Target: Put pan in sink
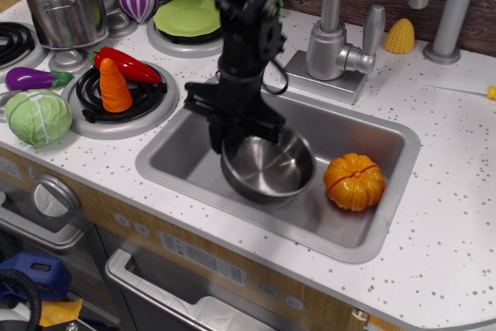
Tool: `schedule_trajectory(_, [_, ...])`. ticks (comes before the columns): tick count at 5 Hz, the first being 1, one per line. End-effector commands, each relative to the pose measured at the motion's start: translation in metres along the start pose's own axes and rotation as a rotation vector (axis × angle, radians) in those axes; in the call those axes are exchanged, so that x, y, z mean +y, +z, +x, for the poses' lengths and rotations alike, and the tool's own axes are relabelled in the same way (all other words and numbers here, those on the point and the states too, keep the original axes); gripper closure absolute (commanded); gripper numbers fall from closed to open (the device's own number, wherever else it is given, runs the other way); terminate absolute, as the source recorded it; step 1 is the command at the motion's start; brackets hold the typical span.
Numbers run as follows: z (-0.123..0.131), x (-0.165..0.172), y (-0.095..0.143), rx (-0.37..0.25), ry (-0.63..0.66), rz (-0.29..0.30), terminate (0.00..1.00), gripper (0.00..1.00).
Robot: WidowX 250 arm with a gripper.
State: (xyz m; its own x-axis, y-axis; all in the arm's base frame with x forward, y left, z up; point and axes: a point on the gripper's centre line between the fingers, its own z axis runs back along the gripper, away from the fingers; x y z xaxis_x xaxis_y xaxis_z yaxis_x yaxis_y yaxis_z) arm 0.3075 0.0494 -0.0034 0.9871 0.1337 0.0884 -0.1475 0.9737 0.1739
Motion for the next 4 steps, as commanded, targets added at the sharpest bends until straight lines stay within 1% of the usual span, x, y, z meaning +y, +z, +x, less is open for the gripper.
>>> schedule_trajectory(1, [0.01,0.0147,-0.0069,-0.071,0.031,-0.013,0.0,1.0])
schedule_trajectory(2, [0.01,0.0147,-0.0069,-0.071,0.031,-0.013,0.0,0.0])
schedule_trajectory(3, [0.01,0.0147,-0.0069,-0.071,0.031,-0.013,0.0,0.0])
schedule_trajectory(4, [0.01,0.0147,-0.0069,-0.071,0.031,-0.013,1.0,0.0])
